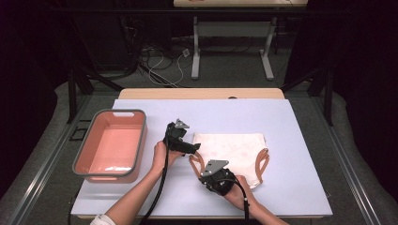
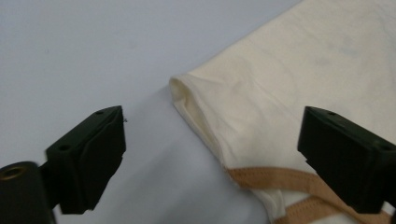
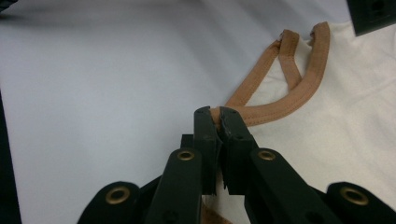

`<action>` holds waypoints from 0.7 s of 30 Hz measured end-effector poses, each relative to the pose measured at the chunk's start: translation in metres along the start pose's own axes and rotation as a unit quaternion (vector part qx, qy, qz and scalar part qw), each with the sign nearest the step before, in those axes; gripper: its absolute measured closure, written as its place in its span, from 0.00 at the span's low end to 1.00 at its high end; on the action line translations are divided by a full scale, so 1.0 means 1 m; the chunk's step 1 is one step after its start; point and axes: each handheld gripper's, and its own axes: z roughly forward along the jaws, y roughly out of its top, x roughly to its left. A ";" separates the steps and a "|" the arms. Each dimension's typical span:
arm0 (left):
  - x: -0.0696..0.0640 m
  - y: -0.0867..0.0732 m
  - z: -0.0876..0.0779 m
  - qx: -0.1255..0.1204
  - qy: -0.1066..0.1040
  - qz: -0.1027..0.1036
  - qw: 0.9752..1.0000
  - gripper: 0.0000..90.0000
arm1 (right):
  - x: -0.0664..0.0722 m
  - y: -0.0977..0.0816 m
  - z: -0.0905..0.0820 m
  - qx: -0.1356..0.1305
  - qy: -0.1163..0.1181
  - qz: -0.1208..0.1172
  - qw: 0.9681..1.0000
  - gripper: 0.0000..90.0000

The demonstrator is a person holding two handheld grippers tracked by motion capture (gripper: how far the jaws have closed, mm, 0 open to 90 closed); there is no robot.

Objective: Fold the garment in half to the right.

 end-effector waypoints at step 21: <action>0.012 0.017 0.037 0.023 0.022 -0.014 0.999 0.61 | 0.002 0.000 0.002 0.003 -0.004 -0.008 1.000 0.96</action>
